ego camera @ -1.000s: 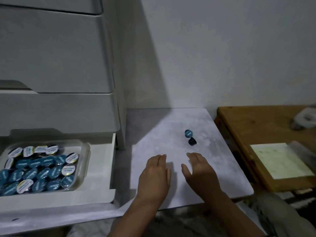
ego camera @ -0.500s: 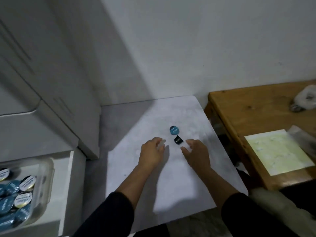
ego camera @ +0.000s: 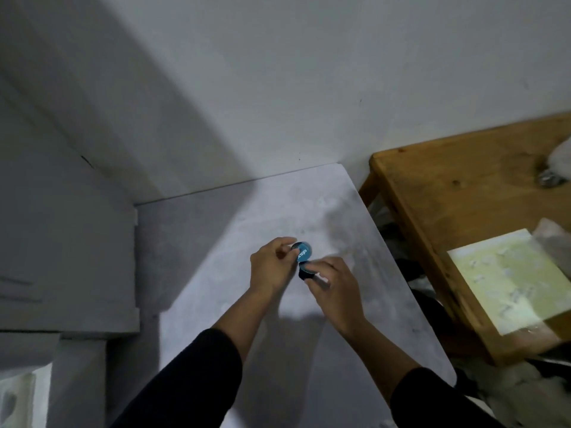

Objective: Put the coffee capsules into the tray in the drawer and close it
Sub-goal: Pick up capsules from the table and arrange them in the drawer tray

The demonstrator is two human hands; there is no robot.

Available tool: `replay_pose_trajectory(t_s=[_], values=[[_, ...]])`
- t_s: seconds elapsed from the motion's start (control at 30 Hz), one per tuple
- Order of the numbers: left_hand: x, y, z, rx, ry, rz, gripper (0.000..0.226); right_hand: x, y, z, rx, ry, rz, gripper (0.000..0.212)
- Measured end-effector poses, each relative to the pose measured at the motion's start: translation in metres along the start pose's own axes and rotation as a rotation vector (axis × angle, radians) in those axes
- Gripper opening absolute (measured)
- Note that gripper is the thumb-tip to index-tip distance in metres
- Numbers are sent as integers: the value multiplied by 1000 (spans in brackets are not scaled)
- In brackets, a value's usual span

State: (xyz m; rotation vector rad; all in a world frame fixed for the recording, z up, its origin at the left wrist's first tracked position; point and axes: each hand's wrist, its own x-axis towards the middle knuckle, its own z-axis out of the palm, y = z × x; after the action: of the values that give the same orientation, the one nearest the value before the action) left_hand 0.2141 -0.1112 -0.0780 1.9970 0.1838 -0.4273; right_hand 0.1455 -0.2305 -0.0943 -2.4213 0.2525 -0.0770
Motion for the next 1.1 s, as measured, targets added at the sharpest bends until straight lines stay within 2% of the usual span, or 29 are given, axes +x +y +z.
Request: replay_pose_trajectory(t_s=[0.13, 0.33, 0.53, 0.77, 0.87, 1.03, 1.1], values=[[5, -4, 3, -80, 23, 7, 19, 1, 5, 4, 8, -21, -20, 22], [6, -5, 2, -178, 30, -6, 20, -3, 4, 3, 67, -32, 74, 14], [-9, -9, -5, -256, 76, -52, 22, -8, -3, -3, 235, 24, 179, 18], [-49, -10, -22, -393, 148, -28, 21, -29, -19, -18, 258, 33, 195, 17], [-75, -8, -34, -465, 181, 6, 24, -44, -37, -30, 383, 81, 263, 16], [-133, -2, -62, -594, 242, 79, 21, -80, -74, -51, 587, 145, 207, 19], [-156, -3, -75, -625, 263, 107, 21, -97, -90, -55, 757, 139, 197, 20]])
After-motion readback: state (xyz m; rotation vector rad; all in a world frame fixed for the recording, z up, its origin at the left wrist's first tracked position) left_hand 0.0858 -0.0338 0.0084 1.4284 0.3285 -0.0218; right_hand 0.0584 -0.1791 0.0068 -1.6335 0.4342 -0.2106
